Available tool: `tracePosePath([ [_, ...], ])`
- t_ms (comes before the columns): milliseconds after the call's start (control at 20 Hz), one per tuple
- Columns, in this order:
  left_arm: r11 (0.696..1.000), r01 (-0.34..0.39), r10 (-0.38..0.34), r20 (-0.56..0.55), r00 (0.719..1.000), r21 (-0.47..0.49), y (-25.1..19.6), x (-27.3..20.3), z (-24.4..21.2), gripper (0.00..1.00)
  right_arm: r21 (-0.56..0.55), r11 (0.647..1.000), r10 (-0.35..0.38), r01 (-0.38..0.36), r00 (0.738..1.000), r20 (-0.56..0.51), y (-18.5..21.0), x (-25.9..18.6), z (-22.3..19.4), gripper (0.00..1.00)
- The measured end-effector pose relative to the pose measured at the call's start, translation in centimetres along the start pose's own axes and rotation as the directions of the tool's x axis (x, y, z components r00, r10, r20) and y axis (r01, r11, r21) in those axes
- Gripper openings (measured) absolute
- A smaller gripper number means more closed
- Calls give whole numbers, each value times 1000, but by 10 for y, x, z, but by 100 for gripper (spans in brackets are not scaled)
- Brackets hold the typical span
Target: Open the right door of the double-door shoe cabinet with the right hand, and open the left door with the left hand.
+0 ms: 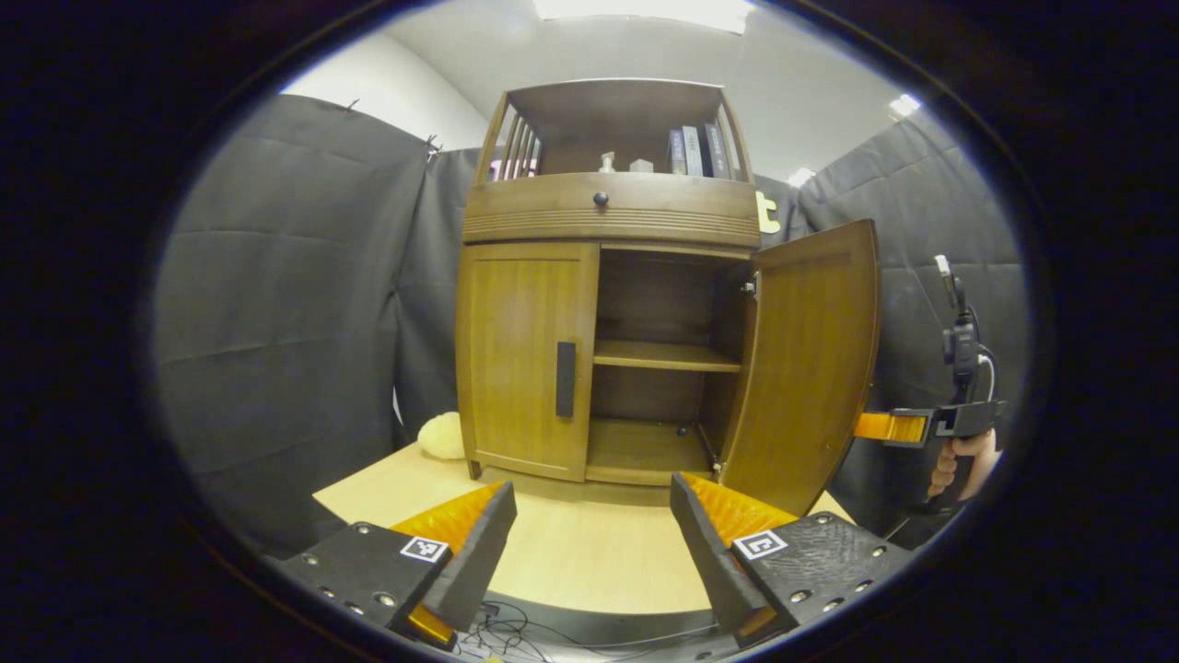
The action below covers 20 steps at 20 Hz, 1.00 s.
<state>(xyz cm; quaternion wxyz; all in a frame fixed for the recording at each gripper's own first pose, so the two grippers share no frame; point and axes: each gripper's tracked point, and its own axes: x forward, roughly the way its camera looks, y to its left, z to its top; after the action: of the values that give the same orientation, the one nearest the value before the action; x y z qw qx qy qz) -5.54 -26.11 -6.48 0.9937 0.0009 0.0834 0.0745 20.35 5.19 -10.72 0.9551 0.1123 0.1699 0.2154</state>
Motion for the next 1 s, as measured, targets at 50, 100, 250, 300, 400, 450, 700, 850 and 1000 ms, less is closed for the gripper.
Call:
tracePosePath([
  [50, 1000, 6, -5, -2, 1000, 2, 0, 1, 0, 97, 53, 999, -1, 2, 1000, -22, -1, -2, -4, 19],
  [100, 1000, 14, -14, -5, 1000, 1, -1, 0, -1, 97, 109, 994, -8, 12, 999, -36, -4, -5, -7, 24],
  [250, 999, 49, -49, -22, 999, -18, -1, 5, -4, 98, 217, 972, -68, 85, 994, -87, -15, -8, -22, 42],
  [300, 998, 61, -62, -26, 998, -26, 3, 10, -3, 98, 232, 965, -104, 123, 990, -92, -23, -13, -24, 58],
  [400, 995, 91, -92, -31, 995, -32, 4, 17, -6, 98, 236, 955, -165, 181, 983, -84, -25, -22, -23, 79],
  [450, 994, 107, -108, -31, 994, -32, 6, 20, -5, 98, 215, 952, -205, 216, 976, -75, -27, -28, -23, 91],
  [700, 985, 167, -169, -24, 985, -51, 18, 38, 1, 98, 69, 930, -362, 360, 932, 19, -7, -63, -9, 92],
  [850, 976, 208, -210, -18, 978, -55, 23, 44, 1, 98, -1, 896, -442, 444, 894, 75, 18, -91, -4, 95],
  [1000, 972, 236, -236, -18, 972, -14, 36, 52, 1, 97, 2, 875, -482, 485, 870, 104, 56, -96, 1, 98],
])
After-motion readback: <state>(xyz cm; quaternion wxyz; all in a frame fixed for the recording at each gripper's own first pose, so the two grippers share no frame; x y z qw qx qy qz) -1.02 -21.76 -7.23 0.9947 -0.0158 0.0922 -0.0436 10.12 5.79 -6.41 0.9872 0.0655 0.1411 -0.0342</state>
